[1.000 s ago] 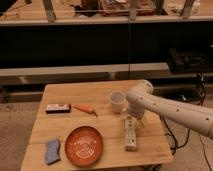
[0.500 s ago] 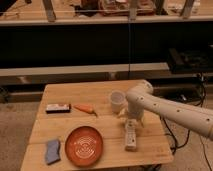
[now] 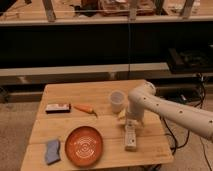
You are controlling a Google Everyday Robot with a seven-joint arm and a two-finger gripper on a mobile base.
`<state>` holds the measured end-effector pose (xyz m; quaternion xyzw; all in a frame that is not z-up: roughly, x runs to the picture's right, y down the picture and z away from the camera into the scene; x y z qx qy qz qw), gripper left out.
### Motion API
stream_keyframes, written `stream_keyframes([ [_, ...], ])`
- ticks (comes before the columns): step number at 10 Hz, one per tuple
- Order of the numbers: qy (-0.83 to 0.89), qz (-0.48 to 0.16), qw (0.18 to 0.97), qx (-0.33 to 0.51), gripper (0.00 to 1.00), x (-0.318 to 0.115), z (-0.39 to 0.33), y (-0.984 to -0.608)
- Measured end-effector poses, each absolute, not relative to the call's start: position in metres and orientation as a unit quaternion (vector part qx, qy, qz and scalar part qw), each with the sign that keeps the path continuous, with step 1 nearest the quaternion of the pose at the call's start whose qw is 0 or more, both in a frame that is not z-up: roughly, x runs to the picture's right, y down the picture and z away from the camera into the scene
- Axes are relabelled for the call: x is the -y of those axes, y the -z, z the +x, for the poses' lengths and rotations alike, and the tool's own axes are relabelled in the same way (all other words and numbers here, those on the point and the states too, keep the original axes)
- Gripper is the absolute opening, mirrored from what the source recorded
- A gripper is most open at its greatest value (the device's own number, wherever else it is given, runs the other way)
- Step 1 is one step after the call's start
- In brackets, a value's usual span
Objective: Stand the bottle upright
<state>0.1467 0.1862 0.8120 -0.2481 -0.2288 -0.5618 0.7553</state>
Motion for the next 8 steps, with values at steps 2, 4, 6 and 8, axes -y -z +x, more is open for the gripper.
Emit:
stream_keyframes([
  [2,0.575,-0.254,0.743,0.229,0.8,-0.1909,0.1429,-0.8173],
  [4,0.582,-0.259,0.737,0.226,0.8,-0.1944,0.1434,-0.8201],
  [6,0.587,-0.264,0.732,0.223,0.8,-0.1973,0.1437,-0.8229],
  [8,0.591,-0.267,0.728,0.223,0.8,-0.1983,0.1457,-0.8242],
])
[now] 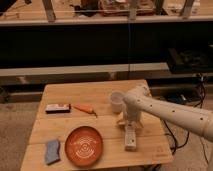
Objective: Stand the bottle upright
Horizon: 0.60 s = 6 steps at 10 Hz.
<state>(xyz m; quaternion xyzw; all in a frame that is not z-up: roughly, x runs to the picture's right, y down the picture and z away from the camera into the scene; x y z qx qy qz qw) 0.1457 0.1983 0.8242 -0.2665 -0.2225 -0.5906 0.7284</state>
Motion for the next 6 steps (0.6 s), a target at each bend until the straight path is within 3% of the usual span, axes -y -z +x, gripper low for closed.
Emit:
stream_keyframes([
  [2,0.602,-0.269,0.717,0.226,0.7,-0.2018,0.1457,-0.8255],
  [6,0.601,-0.279,0.714,0.226,0.29,-0.2049,0.1464,-0.8322],
])
